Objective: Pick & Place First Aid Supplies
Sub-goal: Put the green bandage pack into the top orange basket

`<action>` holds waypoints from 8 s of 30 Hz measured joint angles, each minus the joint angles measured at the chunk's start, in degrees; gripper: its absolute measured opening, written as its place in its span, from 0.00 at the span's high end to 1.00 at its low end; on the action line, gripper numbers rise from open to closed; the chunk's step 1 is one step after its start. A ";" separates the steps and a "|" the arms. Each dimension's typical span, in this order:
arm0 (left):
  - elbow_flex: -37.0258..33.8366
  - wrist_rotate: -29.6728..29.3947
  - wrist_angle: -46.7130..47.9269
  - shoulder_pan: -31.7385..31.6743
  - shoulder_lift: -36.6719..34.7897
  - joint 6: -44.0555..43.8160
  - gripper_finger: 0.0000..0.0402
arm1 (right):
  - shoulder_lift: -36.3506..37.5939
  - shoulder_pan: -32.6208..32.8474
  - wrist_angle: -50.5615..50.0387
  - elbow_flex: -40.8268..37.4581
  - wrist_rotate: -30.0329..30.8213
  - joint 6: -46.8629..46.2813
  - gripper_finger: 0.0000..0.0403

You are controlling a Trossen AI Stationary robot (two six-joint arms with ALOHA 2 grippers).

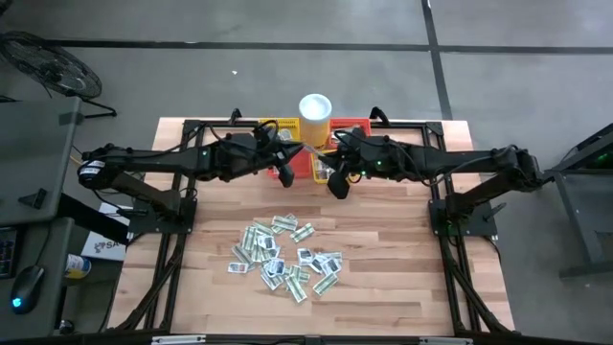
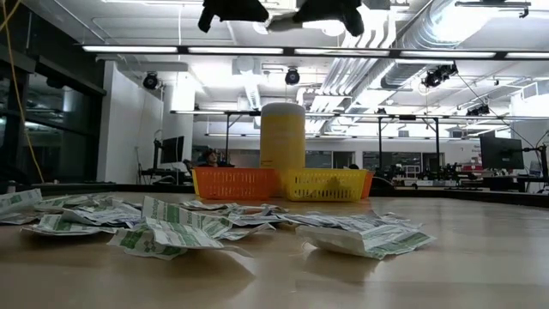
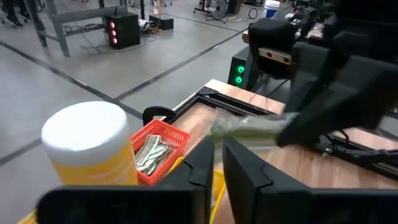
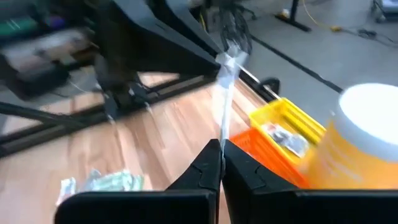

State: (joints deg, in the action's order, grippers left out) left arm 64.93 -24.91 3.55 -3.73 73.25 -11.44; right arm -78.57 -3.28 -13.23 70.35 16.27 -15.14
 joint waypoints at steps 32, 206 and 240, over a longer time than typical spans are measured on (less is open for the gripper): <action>0.00 14.34 18.12 0.00 -12.31 -7.05 0.65 | -16.38 -45.53 -19.56 0.09 -35.83 45.13 1.00; -45.66 23.46 -41.33 0.02 -28.36 -18.82 1.00 | -16.71 4.08 23.58 0.07 -8.22 3.33 0.53; -45.70 18.98 -35.30 0.00 -32.29 -20.04 0.77 | -7.93 -2.17 -0.10 0.07 -10.64 -4.14 1.00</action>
State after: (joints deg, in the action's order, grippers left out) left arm 19.22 -5.93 -31.75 -3.73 40.96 -31.48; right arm -86.51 -5.45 -13.33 70.41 5.63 -19.27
